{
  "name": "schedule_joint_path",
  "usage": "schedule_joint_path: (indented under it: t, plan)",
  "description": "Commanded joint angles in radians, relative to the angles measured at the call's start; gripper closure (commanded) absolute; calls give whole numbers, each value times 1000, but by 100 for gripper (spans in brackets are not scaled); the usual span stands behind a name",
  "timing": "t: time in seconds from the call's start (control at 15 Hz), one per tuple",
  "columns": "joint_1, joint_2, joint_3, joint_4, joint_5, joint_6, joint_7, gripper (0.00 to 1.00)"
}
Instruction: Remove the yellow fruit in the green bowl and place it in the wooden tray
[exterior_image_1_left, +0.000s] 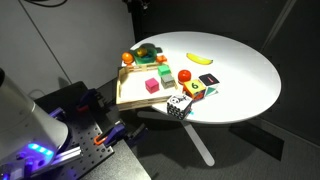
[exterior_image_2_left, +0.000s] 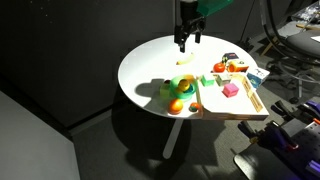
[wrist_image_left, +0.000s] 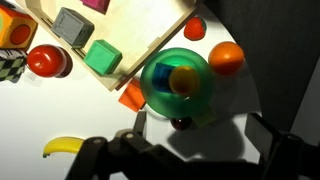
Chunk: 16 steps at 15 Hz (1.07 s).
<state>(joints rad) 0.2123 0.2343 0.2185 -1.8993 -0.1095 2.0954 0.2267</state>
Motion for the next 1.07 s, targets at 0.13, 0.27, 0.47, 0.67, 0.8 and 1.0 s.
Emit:
schedule_joint_path:
  t: [0.13, 0.27, 0.47, 0.67, 0.8, 1.0]
  plan:
    - [17, 63, -29, 42, -38, -61, -63, 0]
    - [16, 81, -31, 47, -35, -87, -95, 0]
    - [17, 98, -34, 56, -38, -117, -122, 0]
    - [15, 88, -33, 23, -14, -90, -108, 0]
    - [15, 89, -33, 26, -14, -93, -112, 0]
    - [15, 89, -33, 27, -14, -95, -113, 0]
